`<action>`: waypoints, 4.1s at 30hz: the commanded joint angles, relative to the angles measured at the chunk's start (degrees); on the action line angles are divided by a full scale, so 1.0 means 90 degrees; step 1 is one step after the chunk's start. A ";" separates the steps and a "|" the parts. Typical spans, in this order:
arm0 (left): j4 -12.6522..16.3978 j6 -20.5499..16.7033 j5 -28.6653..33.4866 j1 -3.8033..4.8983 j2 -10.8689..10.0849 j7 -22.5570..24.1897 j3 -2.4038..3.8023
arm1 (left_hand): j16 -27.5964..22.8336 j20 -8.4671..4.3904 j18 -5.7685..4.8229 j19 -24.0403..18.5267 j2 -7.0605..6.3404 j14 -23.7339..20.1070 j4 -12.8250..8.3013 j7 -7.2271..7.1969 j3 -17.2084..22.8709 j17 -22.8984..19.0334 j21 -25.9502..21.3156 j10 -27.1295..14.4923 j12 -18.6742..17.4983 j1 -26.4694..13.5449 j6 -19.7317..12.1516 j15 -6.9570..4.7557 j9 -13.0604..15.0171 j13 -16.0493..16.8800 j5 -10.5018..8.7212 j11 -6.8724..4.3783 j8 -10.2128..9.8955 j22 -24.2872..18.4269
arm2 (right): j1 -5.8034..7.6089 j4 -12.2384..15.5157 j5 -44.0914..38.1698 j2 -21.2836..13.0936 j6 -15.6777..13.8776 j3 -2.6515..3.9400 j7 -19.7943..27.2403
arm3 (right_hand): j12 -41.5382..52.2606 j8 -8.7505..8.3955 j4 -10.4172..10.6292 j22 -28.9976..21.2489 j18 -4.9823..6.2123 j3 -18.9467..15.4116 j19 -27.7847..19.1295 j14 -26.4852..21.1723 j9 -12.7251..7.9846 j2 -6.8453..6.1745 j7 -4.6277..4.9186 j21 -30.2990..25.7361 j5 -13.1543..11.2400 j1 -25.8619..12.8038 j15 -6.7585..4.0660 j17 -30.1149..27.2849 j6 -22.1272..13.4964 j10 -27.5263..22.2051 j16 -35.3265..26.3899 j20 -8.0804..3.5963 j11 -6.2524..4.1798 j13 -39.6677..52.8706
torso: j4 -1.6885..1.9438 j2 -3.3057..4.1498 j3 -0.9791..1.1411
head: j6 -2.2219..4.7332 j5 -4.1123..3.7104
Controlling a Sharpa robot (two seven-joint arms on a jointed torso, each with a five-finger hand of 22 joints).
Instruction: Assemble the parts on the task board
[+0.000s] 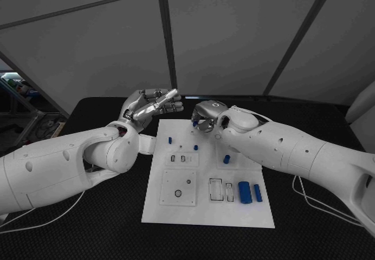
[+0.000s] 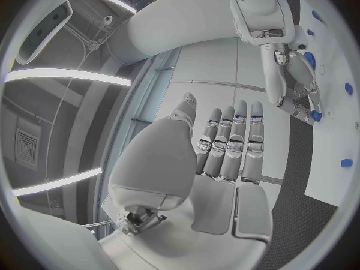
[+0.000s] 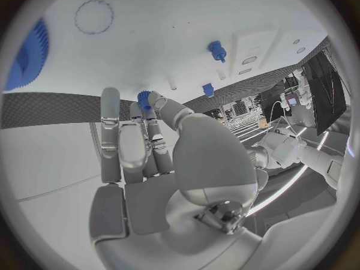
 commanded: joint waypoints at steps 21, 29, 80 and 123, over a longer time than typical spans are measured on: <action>-0.0012 0.0071 -0.0016 0.0016 -0.0077 0.0035 0.0007 | -0.0033 0.0019 0.0000 0.0052 0.0055 0.0050 -0.0047 0.0017 0.0008 -0.0012 -0.0034 0.0038 -0.0023 0.0010 0.0025 -0.0012 -0.0008 0.0000 0.0030 0.0008 -0.0031 -0.0012 | 0.0013 0.0897 0.0220 -0.0799 -0.0638 0.0006 -0.0038 | 0.0313 0.0024 0.0067 -0.0075 0.0052 -0.0418 -0.0128 -0.0101 0.0012 -0.0169 -0.0037 -0.0013 0.0038 0.0173 0.0118 -0.0551 -0.0591 -0.0718 -0.0309 0.0080 0.0085 0.0052 | -0.0082 -0.0035 0.0014 | 0.0069 0.0011; -0.0038 0.0090 -0.0016 0.0016 -0.0161 0.0038 0.0006 | -0.0055 0.0015 0.0002 0.0068 0.0081 0.0068 -0.0089 -0.0015 0.0009 -0.0015 -0.0048 0.0092 -0.0029 0.0037 0.0068 -0.0021 -0.0004 0.0005 0.0031 -0.0013 -0.0037 -0.0027 | 0.0174 0.1719 0.1450 -0.1992 -0.0183 0.0112 -0.0249 | 0.0881 0.0048 0.0360 -0.0084 0.0046 -0.0531 0.0005 0.0061 0.0029 -0.0271 0.0026 0.0049 0.0056 -0.0212 -0.0071 0.0016 -0.0409 0.0714 0.0076 -0.0006 -0.0131 0.0230 | -0.0234 -0.0081 0.0029 | 0.0118 -0.0001; -0.0223 0.0135 -0.0015 0.0011 -0.0062 0.0015 0.0004 | -0.0067 0.0012 0.0002 0.0076 0.0088 0.0077 -0.0102 -0.0022 0.0000 -0.0017 -0.0056 0.0115 -0.0037 0.0034 0.0085 -0.0025 -0.0003 0.0005 0.0031 -0.0020 -0.0044 -0.0035 | 0.0187 0.1422 0.1665 -0.1953 0.1183 0.0251 -0.0943 | 0.9111 0.0845 0.1179 0.2142 -0.0329 -0.2105 0.1354 0.0621 0.0127 -0.0289 0.0024 0.1419 0.0363 0.0151 -0.0057 0.3281 -0.1425 0.2669 0.1896 -0.0018 -0.0162 0.8850 | -0.0195 -0.0032 0.0063 | 0.0092 -0.0085; -0.0247 0.0134 -0.0015 0.0011 -0.0058 0.0010 0.0004 | -0.0072 0.0011 0.0002 0.0082 0.0093 0.0084 -0.0111 -0.0022 -0.0002 -0.0018 -0.0059 0.0121 -0.0045 0.0035 0.0089 -0.0027 -0.0004 0.0004 0.0031 -0.0021 -0.0050 -0.0039 | 0.0063 0.1182 0.1537 -0.1827 0.1214 0.0244 -0.0882 | 0.9189 0.1080 0.0973 0.2213 -0.0334 -0.1862 0.1346 0.0626 0.0160 0.0020 0.0018 0.1490 0.0381 0.0459 -0.0064 0.3314 -0.1325 0.2720 0.1910 -0.0018 -0.0165 0.8964 | -0.0189 -0.0024 0.0071 | 0.0044 -0.0105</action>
